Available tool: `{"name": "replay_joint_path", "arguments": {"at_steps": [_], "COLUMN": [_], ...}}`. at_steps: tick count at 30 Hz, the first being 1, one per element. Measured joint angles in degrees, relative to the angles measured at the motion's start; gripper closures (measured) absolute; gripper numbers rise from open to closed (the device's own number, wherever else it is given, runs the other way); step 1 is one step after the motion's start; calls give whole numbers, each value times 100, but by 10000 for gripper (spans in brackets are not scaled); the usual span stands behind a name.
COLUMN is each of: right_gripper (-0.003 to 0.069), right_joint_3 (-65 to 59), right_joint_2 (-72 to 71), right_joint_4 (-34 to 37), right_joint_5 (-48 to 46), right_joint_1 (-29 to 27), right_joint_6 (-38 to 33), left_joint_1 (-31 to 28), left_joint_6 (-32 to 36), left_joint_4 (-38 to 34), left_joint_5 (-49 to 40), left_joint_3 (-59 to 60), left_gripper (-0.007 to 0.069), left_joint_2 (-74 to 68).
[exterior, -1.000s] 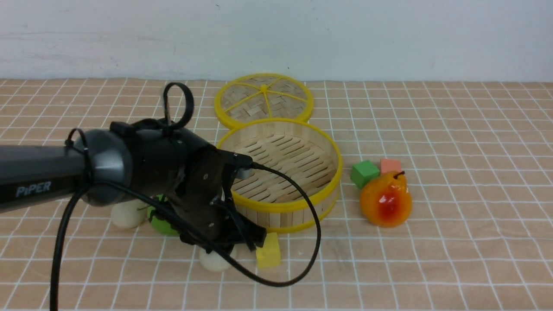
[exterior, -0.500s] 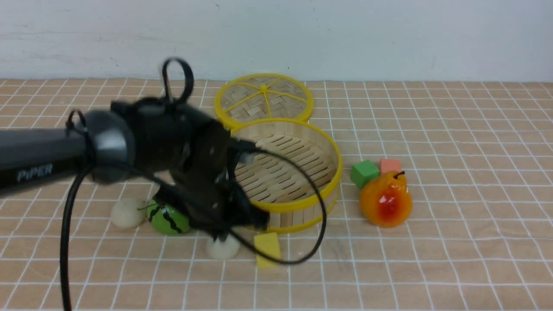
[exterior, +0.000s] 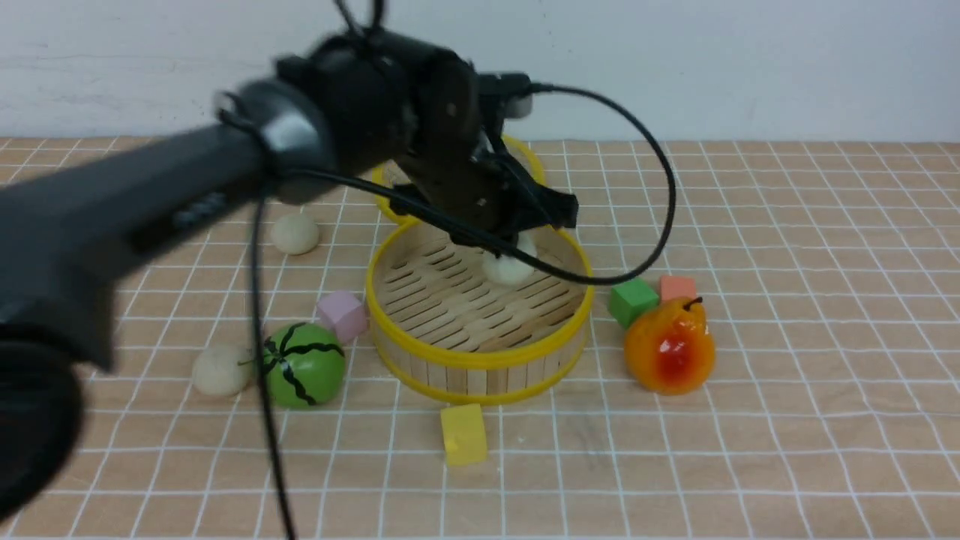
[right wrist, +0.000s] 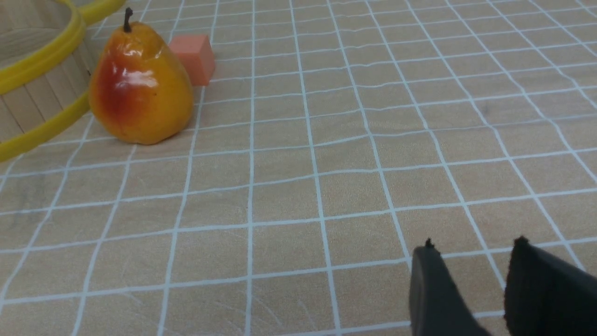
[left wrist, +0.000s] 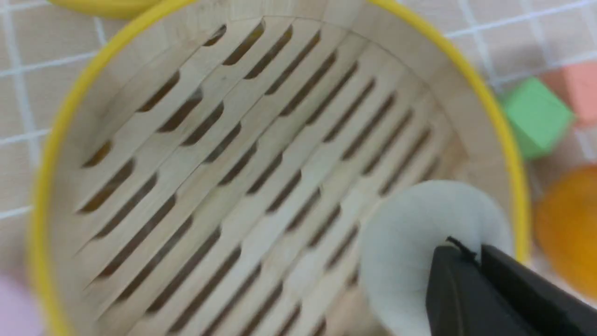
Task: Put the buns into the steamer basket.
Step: Use the left arm to put the steamed stuffed bun into the steamer, then use the left arm to grab a steamed stuffed bun
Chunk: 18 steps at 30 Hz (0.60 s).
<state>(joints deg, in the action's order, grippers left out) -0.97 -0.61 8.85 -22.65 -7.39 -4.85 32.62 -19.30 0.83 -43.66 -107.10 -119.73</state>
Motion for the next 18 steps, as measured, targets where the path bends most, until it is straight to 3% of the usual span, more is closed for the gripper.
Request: {"name": "replay_joint_path", "arguments": {"at_steps": [5, 8, 14, 18], "right_gripper": [418, 418, 418, 418], "right_joint_3": [0, 0, 0, 0], "right_joint_2": [0, 0, 0, 0], "right_joint_4": [0, 0, 0, 0], "right_joint_5": [0, 0, 0, 0], "right_joint_1": [0, 0, 0, 0], "right_joint_6": [0, 0, -6, -6], "left_joint_1": [0, 0, -22, -234], "left_joint_6": [-276, -480, -609, -350], "left_joint_4": [12, 52, 62, 101], "left_joint_5": [76, 106, -245, -812], "left_joint_3": [-512, -607, -713, -713], "left_gripper": [559, 467, 172, 88], "left_joint_2": [-770, -967, -795, -220]}}
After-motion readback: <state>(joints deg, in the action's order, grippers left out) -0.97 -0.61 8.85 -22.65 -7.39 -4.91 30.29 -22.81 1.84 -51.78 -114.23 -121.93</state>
